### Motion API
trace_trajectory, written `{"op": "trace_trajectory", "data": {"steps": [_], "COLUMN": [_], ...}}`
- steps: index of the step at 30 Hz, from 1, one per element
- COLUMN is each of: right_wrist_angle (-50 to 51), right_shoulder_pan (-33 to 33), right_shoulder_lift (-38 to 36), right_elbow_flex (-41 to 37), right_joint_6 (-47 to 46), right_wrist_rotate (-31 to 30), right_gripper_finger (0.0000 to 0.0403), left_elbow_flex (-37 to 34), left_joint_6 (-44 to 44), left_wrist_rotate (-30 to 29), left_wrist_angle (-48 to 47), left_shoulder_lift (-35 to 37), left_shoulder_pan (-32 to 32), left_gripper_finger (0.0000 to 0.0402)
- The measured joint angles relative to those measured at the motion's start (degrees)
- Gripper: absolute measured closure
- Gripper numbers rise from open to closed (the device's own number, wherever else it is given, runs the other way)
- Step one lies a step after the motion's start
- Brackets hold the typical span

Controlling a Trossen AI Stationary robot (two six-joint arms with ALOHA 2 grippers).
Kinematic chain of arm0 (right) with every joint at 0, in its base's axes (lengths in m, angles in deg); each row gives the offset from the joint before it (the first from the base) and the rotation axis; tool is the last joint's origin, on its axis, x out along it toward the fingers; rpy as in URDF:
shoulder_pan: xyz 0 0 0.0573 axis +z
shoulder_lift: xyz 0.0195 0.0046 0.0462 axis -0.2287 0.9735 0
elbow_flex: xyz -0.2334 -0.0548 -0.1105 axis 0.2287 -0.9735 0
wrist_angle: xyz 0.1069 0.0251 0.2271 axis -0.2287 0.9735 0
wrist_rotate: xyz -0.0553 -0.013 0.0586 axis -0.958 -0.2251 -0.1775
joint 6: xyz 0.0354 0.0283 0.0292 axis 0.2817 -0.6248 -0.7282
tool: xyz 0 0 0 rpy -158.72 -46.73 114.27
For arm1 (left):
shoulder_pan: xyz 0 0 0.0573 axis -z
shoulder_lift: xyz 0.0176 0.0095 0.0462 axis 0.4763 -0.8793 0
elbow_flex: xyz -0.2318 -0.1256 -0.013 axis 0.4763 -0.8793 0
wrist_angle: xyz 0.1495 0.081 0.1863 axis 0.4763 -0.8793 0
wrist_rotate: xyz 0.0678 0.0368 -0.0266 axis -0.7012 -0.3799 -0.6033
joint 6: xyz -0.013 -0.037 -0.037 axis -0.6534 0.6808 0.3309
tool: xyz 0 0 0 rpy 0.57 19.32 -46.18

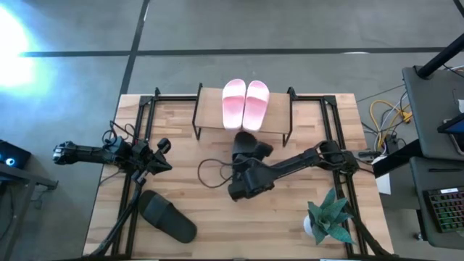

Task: Pick and place slides into the shelf
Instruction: Put the right black slide under the shelf

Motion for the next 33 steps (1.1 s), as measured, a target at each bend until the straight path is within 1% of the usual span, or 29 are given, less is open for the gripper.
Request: {"op": "trace_trajectory", "data": {"steps": [9,14,18,21,25,30,33], "right_wrist_angle": [0.33,-0.10,-2.84,-4.26,-4.98,-5.01,-4.86], "right_shoulder_pan": [-0.42,-2.01,-2.81,-3.00,-2.89,-2.32,-1.42], "right_shoulder_lift": [-0.02,-0.02,-0.02,-0.02,-0.02,-0.02,-0.04], "right_elbow_flex": [-6.68,-11.43,-13.91,-14.59,-14.85,-14.85,-14.72], "right_joint_6": [1.69,-2.67,-2.73,-2.61,-2.03,1.99,4.11], "right_wrist_rotate": [0.24,0.46,2.92,4.62,5.25,5.53,7.26], "right_gripper_finger": [0.0390,0.0390,0.0385,0.0366,0.0326,0.0273,0.0248], "left_elbow_flex": [0.00,0.00,0.00,0.00,0.00,0.00,0.00], "left_joint_6": [0.00,0.00,0.00,0.00,0.00,0.00,0.00], "left_wrist_rotate": [0.00,0.00,0.00,0.00,0.00,0.00,0.00], "left_wrist_angle": [0.00,0.00,0.00,0.00,0.00,0.00,0.00], "left_shoulder_lift": [0.00,0.00,0.00,0.00,0.00,0.00,0.00], "left_shoulder_pan": [-0.02,0.00,0.00,-0.02,-0.01,-0.02,-0.01], "left_gripper_finger": [0.0402,0.0402,0.0402,0.0402,0.0402,0.0402,0.0402]}}
